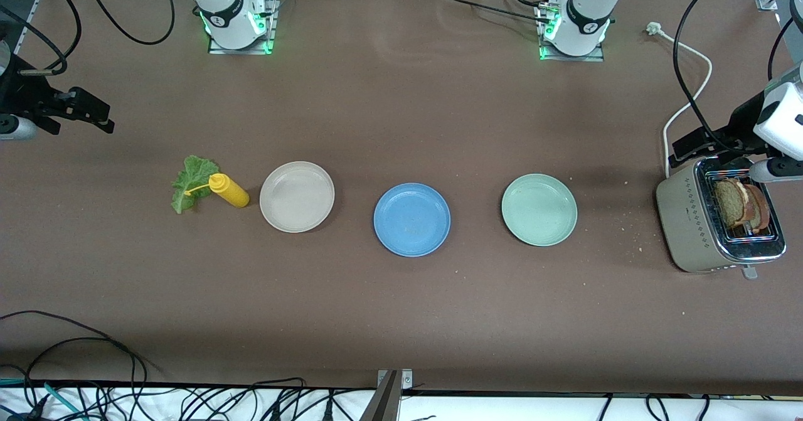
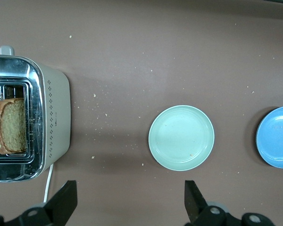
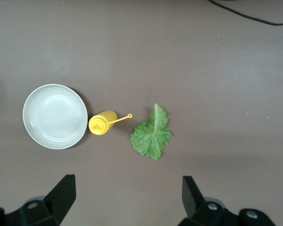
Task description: Make sandwich in blue plate with both arms
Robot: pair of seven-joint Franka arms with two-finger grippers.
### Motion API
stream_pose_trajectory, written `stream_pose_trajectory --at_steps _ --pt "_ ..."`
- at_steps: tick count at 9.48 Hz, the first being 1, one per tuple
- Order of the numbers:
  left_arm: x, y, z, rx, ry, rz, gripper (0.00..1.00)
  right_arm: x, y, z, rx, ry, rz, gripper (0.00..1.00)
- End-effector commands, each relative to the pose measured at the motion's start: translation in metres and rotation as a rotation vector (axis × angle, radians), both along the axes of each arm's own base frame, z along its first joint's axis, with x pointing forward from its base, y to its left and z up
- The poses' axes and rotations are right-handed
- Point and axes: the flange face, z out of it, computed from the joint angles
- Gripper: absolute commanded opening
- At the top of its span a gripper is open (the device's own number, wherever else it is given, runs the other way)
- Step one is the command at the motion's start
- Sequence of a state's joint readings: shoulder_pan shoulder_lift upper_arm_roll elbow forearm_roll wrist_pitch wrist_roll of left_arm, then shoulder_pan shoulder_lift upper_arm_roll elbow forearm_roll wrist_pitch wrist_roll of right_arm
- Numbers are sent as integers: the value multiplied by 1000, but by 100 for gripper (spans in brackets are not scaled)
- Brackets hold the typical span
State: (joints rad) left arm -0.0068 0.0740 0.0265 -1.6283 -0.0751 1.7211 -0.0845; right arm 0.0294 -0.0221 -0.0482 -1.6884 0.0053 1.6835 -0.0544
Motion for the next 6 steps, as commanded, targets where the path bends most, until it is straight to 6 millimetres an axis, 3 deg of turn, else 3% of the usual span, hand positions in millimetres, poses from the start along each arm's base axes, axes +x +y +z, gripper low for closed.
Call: stream_pose_trajectory --at_steps 1,4,6 --pt "-5 1 6 24 3 -24 100 -1 1 6 2 -6 9 100" --pt "-5 7 8 24 0 -16 100 -1 1 6 2 -6 9 100" --pt "-2 35 17 28 -25 -8 100 -1 1 6 2 -6 9 100"
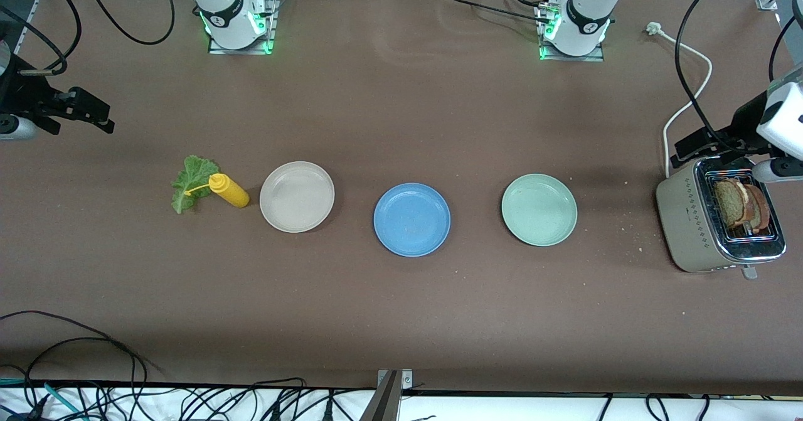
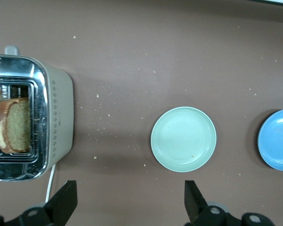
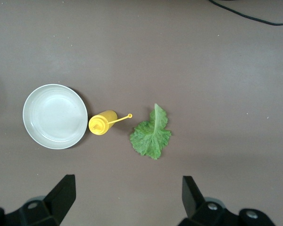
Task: Make sandwich in blue plate with both arms
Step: 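Lower the left gripper into the toaster and grasp a bread slice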
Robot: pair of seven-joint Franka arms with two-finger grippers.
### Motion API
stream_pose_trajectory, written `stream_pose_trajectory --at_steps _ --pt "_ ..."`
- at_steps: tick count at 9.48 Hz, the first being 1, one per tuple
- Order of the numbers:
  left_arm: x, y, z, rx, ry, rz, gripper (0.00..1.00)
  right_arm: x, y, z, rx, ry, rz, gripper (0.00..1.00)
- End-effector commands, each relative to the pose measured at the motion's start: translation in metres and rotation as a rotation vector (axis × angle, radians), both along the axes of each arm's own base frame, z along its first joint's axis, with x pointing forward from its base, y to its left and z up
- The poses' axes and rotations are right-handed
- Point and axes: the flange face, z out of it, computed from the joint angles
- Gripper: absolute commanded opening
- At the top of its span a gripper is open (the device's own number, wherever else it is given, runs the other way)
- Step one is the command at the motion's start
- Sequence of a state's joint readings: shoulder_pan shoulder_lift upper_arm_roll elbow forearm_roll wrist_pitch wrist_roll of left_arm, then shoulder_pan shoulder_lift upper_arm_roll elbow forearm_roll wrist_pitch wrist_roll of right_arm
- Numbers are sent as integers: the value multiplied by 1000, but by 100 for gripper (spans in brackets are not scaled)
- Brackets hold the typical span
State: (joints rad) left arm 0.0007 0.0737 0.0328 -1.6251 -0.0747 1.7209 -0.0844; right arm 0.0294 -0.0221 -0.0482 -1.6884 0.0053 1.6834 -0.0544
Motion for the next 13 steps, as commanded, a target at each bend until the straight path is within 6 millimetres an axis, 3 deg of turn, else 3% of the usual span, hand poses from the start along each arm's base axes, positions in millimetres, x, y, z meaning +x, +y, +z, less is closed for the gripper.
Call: stream_pose_trajectory --at_steps 1,3,4,5,7,11,13 --pt "-1 53 13 31 -24 -20 100 -1 1 6 4 -5 9 100" --pt "13 93 5 35 -29 -55 100 -1 1 6 4 -6 9 100" --pt "22 123 -3 40 -27 -55 100 -1 1 6 4 -6 9 100" --pt "31 151 -14 45 -36 -48 100 -1 1 6 2 -6 9 100" --pt "46 179 -50 41 -14 -25 98 -1 1 6 4 -6 9 100" --pt "63 201 -119 93 60 -28 93 -1 1 6 4 -6 9 100" --pt "64 205 -142 117 105 -37 81 -1 1 6 4 -5 9 100"
